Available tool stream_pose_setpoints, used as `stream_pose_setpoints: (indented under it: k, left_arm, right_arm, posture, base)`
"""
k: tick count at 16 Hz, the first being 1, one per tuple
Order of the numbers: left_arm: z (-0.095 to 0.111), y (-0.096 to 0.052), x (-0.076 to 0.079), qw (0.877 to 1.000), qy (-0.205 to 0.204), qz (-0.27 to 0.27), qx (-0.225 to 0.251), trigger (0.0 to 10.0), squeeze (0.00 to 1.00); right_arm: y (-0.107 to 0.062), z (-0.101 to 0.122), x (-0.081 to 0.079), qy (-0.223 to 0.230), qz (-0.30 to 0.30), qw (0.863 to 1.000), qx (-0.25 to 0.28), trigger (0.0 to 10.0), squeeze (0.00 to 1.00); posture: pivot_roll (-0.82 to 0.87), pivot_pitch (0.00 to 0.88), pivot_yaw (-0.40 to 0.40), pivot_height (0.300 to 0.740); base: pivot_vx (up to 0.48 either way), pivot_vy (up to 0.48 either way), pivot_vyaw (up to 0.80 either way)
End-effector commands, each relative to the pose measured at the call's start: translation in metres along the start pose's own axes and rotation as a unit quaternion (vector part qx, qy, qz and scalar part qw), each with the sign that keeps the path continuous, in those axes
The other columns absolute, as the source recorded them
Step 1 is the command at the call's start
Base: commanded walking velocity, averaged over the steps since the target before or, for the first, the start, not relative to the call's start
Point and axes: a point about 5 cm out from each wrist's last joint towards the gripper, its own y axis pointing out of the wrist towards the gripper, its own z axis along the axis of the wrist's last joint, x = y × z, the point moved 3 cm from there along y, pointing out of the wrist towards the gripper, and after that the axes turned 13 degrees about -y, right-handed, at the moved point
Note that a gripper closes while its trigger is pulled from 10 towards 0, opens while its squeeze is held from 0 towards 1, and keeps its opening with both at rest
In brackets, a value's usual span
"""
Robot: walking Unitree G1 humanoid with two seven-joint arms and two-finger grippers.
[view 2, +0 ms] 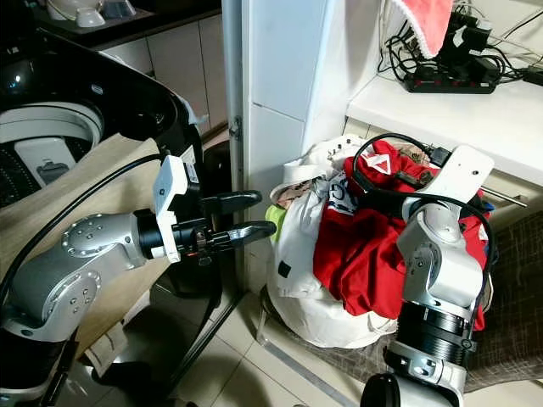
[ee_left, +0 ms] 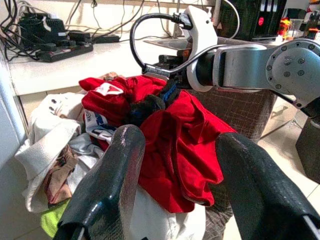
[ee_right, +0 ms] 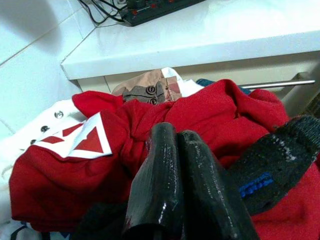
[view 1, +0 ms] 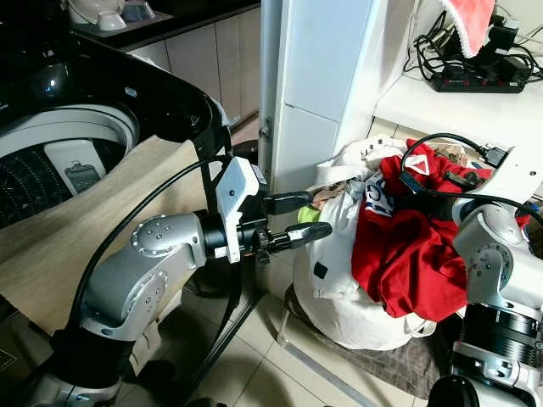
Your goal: Clothes washing
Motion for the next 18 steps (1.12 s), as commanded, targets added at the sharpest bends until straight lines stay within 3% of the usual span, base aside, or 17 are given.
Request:
stream_pose_setpoints:
  k: [1,5,6,18]
  left_arm:
    - [0.003,0.002,0.004,1.000,0.013,-0.003,-0.004,10.0,0.00]
    - [0.001,0.004,0.006,1.000,0.011,-0.006,-0.005,10.0,0.00]
    - [0.001,0.005,0.006,1.000,0.010,-0.006,-0.006,10.0,0.00]
    - [-0.006,0.010,0.010,1.000,0.012,-0.012,-0.014,10.0,0.00]
  right_arm:
    - [-0.002,0.006,0.005,-0.008,-0.011,1.000,0.011,10.0,0.00]
    - [-0.005,0.004,0.012,0.003,-0.022,1.000,0.016,10.0,0.00]
    - [-0.005,0.004,0.013,0.002,-0.023,1.000,0.017,10.0,1.00]
    - [-0.013,0.003,0.014,-0.003,-0.009,1.000,0.029,10.0,1.00]
  posture:
    - [-0.12,0.000,-0.032,0.740]
    - [-0.13,0.000,-0.030,0.740]
    - [-0.13,0.000,-0.030,0.740]
    - [-0.15,0.000,-0.028,0.740]
  base:
    - [0.000,0.000,0.00]
    - [0.000,0.000,0.00]
    - [0.000,0.000,0.00]
    - [0.000,0.000,0.00]
